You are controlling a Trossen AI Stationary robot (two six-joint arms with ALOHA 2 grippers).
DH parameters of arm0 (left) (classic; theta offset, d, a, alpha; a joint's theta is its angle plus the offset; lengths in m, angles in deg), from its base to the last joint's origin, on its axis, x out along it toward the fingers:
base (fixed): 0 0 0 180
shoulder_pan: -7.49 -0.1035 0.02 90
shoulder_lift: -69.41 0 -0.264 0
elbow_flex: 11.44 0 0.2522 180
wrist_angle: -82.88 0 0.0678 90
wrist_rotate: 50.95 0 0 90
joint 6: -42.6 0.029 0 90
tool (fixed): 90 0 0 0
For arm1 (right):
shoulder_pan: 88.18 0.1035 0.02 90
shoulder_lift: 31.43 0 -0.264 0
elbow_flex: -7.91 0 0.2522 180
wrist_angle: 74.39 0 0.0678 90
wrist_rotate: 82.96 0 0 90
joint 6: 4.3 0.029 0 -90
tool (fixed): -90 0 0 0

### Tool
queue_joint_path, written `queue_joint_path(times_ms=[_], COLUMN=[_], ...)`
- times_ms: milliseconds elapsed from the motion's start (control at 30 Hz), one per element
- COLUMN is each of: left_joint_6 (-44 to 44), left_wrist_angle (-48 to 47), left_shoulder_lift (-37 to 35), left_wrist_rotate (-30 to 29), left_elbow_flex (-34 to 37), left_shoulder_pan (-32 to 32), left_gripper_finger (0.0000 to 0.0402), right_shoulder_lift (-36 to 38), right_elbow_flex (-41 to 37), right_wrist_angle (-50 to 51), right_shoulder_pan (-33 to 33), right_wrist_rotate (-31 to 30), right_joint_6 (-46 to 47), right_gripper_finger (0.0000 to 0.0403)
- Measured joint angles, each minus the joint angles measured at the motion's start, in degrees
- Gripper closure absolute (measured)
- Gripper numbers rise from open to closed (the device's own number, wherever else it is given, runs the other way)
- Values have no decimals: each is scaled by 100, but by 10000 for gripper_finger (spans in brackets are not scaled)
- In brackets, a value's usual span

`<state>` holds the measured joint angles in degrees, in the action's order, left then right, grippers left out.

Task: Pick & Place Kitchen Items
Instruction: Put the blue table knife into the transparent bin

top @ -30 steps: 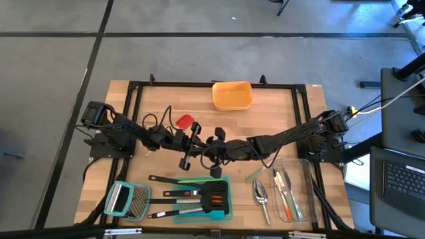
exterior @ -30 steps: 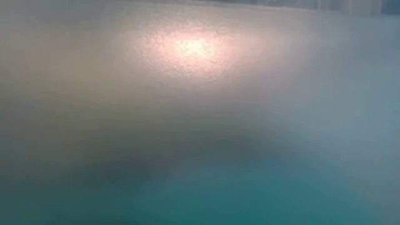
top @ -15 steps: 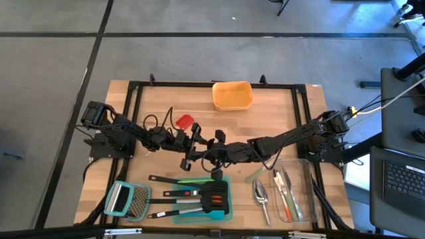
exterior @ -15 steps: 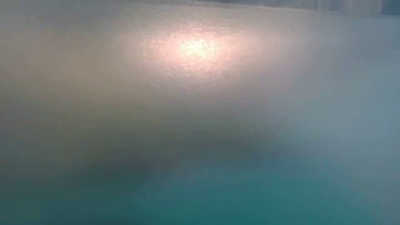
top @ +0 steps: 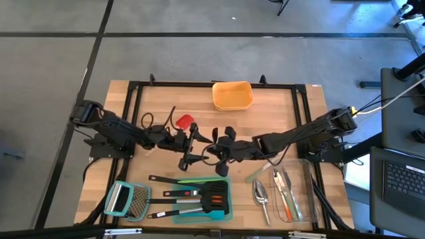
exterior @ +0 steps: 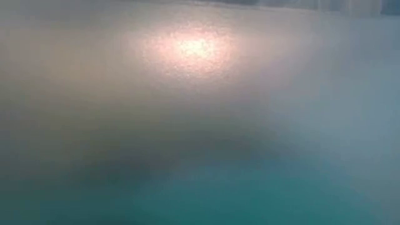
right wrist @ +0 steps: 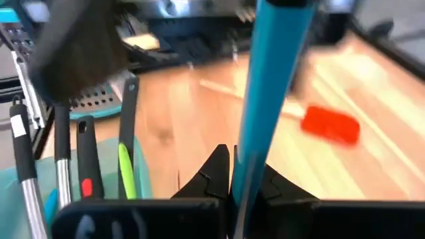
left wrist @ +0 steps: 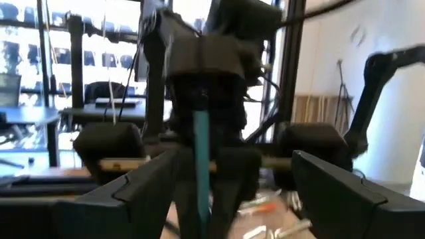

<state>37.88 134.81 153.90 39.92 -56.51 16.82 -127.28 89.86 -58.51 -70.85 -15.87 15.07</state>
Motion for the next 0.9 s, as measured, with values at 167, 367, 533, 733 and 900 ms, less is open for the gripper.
queue_joint_path(times_ms=[167, 367, 533, 733, 900], left_joint_6=[6, -205, -257, -449, -549], left_wrist_angle=[-740, -1696, -1979, -2091, -2095], left_shoulder_lift=[-494, -1016, -1134, -1137, -1137], left_wrist_rotate=[-16, -217, -691, -849, -893], left_elbow_flex=[0, 0, 0, 0, 0], left_shoulder_pan=[2, 2, 2, 2, 2], left_gripper_finger=[112, 112, 112, 112, 112], right_shoulder_lift=[387, 832, 1188, 1536, 1767], right_elbow_flex=[0, -2, -2, -2, -2], right_wrist_angle=[1099, 2247, 3132, 4329, 5232], right_shoulder_pan=[36, 82, 147, 432, 767], right_wrist_rotate=[15, 542, 1166, 1421, 1806], right_joint_6=[812, 1734, 2495, 3766, 4765], right_gripper_finger=[392, 392, 392, 392, 392])
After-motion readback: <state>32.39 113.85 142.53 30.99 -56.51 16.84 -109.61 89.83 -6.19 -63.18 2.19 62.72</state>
